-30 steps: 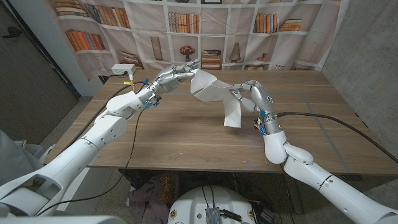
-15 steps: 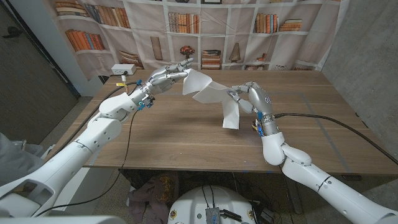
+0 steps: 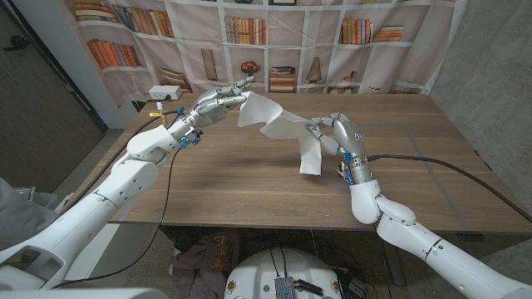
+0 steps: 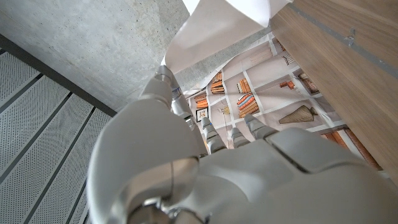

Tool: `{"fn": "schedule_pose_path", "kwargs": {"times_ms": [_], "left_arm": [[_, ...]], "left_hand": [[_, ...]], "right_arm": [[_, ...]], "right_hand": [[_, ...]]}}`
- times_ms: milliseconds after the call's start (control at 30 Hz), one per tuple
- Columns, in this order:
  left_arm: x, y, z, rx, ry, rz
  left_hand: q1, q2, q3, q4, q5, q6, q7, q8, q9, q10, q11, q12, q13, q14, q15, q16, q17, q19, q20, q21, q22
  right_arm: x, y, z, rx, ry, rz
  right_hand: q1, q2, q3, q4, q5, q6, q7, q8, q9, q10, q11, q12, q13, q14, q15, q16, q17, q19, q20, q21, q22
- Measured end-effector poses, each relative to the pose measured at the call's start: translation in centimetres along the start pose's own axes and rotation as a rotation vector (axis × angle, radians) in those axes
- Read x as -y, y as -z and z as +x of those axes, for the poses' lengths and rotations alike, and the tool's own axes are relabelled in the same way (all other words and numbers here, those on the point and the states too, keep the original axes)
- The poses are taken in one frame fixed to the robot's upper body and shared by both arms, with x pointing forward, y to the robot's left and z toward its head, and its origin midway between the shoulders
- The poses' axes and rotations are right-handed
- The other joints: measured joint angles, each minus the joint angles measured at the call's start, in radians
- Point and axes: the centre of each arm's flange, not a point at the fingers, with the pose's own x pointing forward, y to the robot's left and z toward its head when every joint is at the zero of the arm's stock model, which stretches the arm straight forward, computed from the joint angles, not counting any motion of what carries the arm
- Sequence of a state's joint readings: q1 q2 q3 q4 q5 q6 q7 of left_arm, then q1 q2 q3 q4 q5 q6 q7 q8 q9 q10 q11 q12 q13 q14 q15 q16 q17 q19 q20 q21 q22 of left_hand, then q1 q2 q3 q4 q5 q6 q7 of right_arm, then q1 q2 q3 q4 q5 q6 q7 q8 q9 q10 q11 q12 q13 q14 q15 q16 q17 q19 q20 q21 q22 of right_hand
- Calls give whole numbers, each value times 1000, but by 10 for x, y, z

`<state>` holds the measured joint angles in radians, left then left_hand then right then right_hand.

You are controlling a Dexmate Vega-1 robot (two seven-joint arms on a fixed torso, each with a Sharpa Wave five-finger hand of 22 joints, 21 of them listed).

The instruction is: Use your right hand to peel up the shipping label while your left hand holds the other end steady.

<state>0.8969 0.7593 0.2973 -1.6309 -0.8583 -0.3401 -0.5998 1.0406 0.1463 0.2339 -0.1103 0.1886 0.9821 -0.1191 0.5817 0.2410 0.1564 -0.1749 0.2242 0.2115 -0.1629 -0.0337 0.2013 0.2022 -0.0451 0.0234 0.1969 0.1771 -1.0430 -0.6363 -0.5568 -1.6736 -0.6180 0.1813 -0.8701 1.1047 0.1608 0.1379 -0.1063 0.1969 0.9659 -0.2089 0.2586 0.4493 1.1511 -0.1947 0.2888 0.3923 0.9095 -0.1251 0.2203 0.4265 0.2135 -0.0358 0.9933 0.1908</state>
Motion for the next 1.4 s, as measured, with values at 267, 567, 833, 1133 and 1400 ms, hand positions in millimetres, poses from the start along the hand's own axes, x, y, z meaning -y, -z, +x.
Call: {"fn": "schedule_pose_path", "kwargs": {"times_ms": [267,567,833,1133,1400], "left_arm": [[-4,-6,-8,22,-40,5],[-10,-11,-20,37,-96,21],[-19,-13,-29,42,-151,37],[-28,-12,-33,37,-186,44],[-34,-13,-33,41,-197,48]], "left_hand": [[0,0,0,0,0,0,0,0,0,0,0,0,0,0,0,0,0,0,0,0,0],[0,0,0,0,0,-2,2,3,0,0,0,0,0,0,0,0,0,0,0,0,0],[0,0,4,-4,0,0,0,7,0,4,-4,0,0,0,0,0,-2,0,0,0,0],[9,-9,4,-4,0,2,-2,7,0,4,-4,0,0,0,0,0,-2,0,0,0,0],[1,-17,8,-9,0,6,-2,12,0,4,-4,0,0,0,0,0,-2,4,-4,0,0]], "right_arm": [[0,5,-4,-20,-6,-11],[0,12,-8,-44,-15,-29],[-1,19,-14,-75,-29,-51],[-2,25,-16,-101,-34,-67],[-2,27,-15,-112,-34,-73]], "right_hand": [[0,0,0,0,0,0,0,0,0,0,0,-4,-2,0,0,0,1,0,0,5,0],[0,0,0,0,0,0,0,0,-1,0,0,-4,-1,0,0,0,0,-4,-4,5,0],[0,0,0,0,0,0,0,0,0,0,0,-4,-3,0,0,0,3,-5,-6,9,0],[0,0,0,0,0,0,0,-1,0,0,0,-4,-3,0,0,0,1,-5,-6,9,0],[0,0,0,0,0,0,0,-2,-1,0,0,-4,-3,0,0,0,0,-5,-6,9,0]]}}
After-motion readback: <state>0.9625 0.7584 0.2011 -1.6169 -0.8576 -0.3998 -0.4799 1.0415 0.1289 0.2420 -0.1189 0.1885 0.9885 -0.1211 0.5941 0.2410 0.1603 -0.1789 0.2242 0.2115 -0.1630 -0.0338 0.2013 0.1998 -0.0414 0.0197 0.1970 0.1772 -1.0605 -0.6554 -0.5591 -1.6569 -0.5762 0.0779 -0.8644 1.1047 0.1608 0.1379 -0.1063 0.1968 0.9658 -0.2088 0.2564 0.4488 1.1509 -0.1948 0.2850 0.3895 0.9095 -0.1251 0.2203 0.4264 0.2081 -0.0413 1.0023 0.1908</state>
